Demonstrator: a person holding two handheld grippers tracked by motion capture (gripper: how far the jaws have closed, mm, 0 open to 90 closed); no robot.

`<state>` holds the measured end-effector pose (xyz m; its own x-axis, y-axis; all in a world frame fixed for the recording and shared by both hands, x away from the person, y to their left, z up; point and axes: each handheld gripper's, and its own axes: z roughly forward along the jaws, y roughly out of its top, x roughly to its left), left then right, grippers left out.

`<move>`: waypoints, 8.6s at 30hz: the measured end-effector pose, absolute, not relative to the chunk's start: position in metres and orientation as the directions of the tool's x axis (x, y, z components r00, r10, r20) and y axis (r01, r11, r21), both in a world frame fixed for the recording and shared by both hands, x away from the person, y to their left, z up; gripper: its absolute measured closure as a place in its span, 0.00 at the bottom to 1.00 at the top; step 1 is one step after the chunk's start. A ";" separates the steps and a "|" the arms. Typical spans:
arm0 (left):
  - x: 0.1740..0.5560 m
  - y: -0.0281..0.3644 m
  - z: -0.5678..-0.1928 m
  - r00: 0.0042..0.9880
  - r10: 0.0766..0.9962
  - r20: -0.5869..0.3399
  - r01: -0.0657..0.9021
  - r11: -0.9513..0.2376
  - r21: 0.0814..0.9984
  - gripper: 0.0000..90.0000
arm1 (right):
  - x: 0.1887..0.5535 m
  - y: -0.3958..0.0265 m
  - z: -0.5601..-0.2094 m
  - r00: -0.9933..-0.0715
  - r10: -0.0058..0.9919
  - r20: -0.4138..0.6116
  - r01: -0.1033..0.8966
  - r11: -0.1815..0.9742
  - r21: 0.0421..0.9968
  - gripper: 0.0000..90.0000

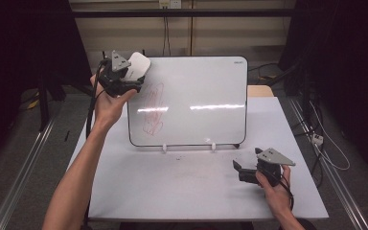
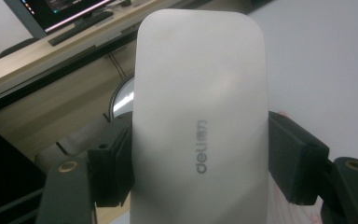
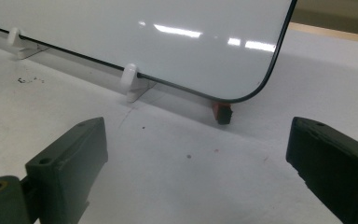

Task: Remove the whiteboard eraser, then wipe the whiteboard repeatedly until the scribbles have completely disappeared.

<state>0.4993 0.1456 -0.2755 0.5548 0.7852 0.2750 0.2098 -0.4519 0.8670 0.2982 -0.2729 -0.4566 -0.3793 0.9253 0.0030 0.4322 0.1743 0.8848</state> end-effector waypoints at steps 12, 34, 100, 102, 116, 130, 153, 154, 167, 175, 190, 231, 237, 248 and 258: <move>0.481 0.154 -0.286 0.557 0.797 0.235 0.193 -0.399 0.896 0.35 | 0.297 -0.273 -0.455 -0.376 0.927 0.007 0.430 0.168 0.887 0.06; 0.484 0.136 -0.318 0.554 0.773 0.309 0.177 -0.472 0.864 0.35 | 0.296 -0.276 -0.456 -0.376 0.926 0.008 0.428 0.166 0.889 0.06; 0.502 0.109 -0.321 0.514 0.723 0.461 0.143 -0.602 0.785 0.35 | 0.296 -0.274 -0.456 -0.389 0.921 0.000 0.427 0.181 0.886 0.06; 0.505 0.113 -0.317 0.510 0.733 0.450 0.153 -0.592 0.791 0.35 | 0.296 -0.274 -0.457 -0.389 0.921 0.001 0.428 0.180 0.886 0.06; 0.489 0.102 -0.341 0.520 0.711 0.472 0.126 -0.611 0.781 0.35 | 0.296 -0.273 -0.456 -0.389 0.921 -0.003 0.426 0.183 0.886 0.06; 0.460 0.086 -0.369 0.564 0.639 0.523 0.084 -0.674 0.734 0.35 | 0.295 -0.272 -0.456 -0.392 0.920 -0.009 0.424 0.189 0.886 0.06; 0.489 0.106 -0.336 0.517 0.721 0.461 0.130 -0.598 0.791 0.35 | 0.295 -0.274 -0.456 -0.389 0.921 -0.003 0.427 0.183 0.886 0.06; 0.488 0.107 -0.338 0.517 0.726 0.453 0.135 -0.592 0.794 0.35 | 0.295 -0.275 -0.456 -0.388 0.922 -0.004 0.427 0.184 0.885 0.06; 0.470 0.104 -0.362 0.530 0.705 0.472 0.125 -0.615 0.778 0.35 | 0.295 -0.271 -0.456 -0.390 0.921 -0.009 0.425 0.189 0.885 0.06; 0.456 0.095 -0.376 0.556 0.655 0.511 0.097 -0.662 0.743 0.35 | 0.295 -0.271 -0.456 -0.391 0.920 -0.011 0.424 0.191 0.885 0.06; 0.459 0.098 -0.370 0.570 0.642 0.514 0.096 -0.673 0.734 0.35 | 0.296 -0.273 -0.456 -0.390 0.921 -0.006 0.427 0.186 0.885 0.06; 0.431 0.102 -0.399 0.598 0.615 0.514 0.115 -0.700 0.704 0.35 | 0.293 -0.273 -0.455 -0.390 0.921 -0.008 0.421 0.186 0.888 0.06; 0.443 0.106 -0.386 0.584 0.650 0.486 0.139 -0.670 0.729 0.35 | 0.294 -0.273 -0.455 -0.392 0.920 -0.005 0.422 0.185 0.887 0.06; 0.457 0.112 -0.371 0.537 0.696 0.477 0.147 -0.634 0.759 0.35 | 0.294 -0.274 -0.455 -0.390 0.921 -0.003 0.424 0.182 0.887 0.06; 0.432 0.107 -0.399 0.568 0.649 0.507 0.130 -0.679 0.723 0.35 | 0.292 -0.273 -0.454 -0.388 0.922 -0.007 0.420 0.184 0.889 0.06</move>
<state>0.4322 0.1072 -0.3988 0.5675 0.6487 0.5070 0.1298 -0.6786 0.7230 0.2919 -0.2733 -0.4538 -0.3883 0.9215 -0.0071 0.4203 0.1839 0.8886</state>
